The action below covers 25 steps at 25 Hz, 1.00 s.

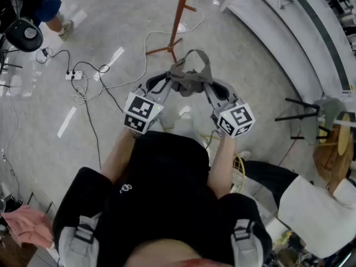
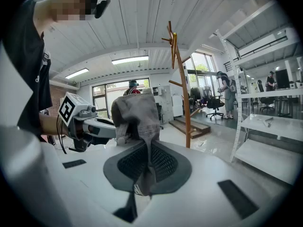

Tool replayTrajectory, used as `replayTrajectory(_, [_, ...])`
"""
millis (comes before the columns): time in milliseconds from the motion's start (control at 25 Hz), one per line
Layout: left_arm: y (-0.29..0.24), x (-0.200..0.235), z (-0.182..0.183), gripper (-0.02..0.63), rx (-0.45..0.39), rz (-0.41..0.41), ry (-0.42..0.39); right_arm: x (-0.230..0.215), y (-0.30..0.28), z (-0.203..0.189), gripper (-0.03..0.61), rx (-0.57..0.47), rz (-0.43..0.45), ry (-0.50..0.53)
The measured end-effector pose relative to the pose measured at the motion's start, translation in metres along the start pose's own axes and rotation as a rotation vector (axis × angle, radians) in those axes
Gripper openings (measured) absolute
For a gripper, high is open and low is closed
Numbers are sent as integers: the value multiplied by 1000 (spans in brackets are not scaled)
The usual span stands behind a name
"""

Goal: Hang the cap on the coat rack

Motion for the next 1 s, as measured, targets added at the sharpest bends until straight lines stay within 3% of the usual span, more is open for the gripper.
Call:
replayTrajectory(520, [-28,-6,10,51,-1,24,0,-33,-2,-3,3,-46,-51,-31])
replayTrajectory(1000, [-83,-23,48,51,-2,64,-65,-106,-1,6,5,-109,-33,-43])
Point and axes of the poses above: the fingertips, and each gripper's own axes: y backward along the fingers, x to its left, z out of its top, the point moved 7 cm from there along y, backward along the fingers, and after that the axes turned 6 degrees about y, right-handed, at the moved point
